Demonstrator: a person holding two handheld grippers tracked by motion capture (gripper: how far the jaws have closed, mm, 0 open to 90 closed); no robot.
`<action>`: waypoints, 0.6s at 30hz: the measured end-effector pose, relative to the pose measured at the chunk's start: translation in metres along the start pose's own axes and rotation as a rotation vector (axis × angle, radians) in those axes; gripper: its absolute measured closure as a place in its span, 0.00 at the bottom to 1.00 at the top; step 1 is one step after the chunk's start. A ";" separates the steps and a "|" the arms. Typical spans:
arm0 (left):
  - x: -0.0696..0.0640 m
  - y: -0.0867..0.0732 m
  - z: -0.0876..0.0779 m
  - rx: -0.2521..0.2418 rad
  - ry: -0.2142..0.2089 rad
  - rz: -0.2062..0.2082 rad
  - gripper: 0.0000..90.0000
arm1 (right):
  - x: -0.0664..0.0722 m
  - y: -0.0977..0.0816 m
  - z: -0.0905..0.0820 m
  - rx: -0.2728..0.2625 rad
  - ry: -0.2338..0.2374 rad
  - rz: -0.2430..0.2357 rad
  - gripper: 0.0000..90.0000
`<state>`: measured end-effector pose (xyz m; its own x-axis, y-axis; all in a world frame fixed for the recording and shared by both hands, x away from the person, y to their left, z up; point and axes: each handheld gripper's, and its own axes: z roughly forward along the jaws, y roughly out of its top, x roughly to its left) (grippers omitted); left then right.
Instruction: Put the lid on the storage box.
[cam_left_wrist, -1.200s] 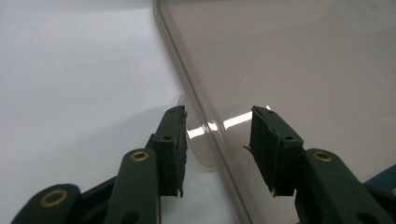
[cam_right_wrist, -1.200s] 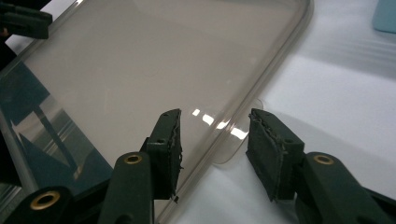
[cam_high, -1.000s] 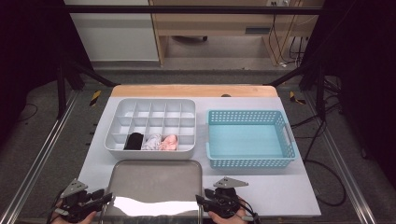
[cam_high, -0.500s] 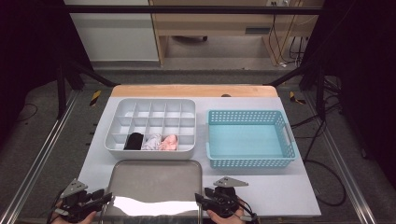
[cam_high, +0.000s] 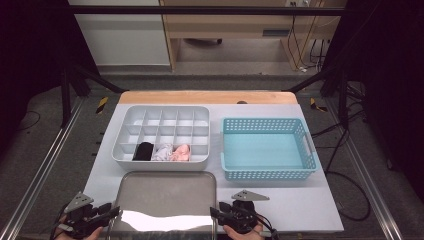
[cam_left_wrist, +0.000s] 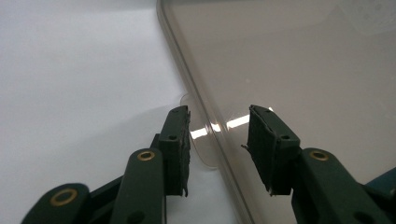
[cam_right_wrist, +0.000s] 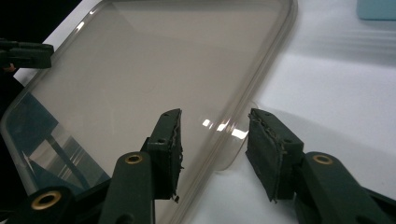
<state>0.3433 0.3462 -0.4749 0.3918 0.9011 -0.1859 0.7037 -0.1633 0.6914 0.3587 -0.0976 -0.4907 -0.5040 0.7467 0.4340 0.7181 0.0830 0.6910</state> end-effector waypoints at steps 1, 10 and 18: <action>0.000 0.000 0.000 0.001 0.002 0.001 0.64 | 0.001 0.000 0.000 -0.001 -0.009 0.001 0.61; -0.001 0.000 0.000 0.000 0.008 -0.001 0.64 | -0.002 0.004 0.002 -0.010 -0.012 0.072 0.64; -0.001 0.000 0.000 -0.002 0.009 0.001 0.64 | -0.004 0.006 0.003 -0.020 -0.006 0.103 0.63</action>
<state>0.3422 0.3454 -0.4746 0.3868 0.9047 -0.1789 0.7024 -0.1633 0.6928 0.3671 -0.0980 -0.4902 -0.4254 0.7546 0.4996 0.7561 -0.0070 0.6544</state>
